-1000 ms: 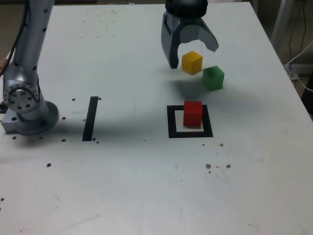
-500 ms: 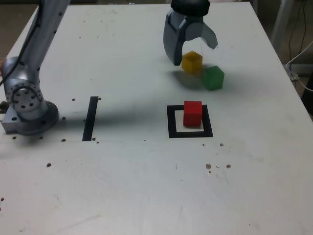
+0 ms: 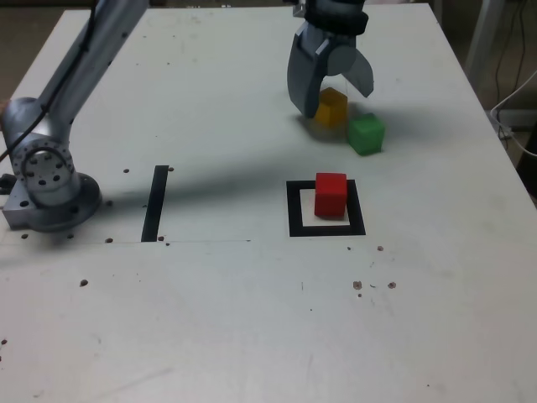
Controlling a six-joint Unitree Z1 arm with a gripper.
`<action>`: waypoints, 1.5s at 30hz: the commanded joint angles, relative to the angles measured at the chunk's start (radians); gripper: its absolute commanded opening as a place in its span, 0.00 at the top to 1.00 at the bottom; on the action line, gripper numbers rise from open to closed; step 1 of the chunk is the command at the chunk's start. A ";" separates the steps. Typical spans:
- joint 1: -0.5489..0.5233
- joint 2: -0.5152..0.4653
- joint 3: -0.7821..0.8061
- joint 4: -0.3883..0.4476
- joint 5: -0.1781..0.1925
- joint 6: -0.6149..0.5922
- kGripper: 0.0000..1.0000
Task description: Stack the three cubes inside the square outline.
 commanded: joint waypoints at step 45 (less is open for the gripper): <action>-0.077 -0.105 -0.017 0.079 0.018 0.078 0.72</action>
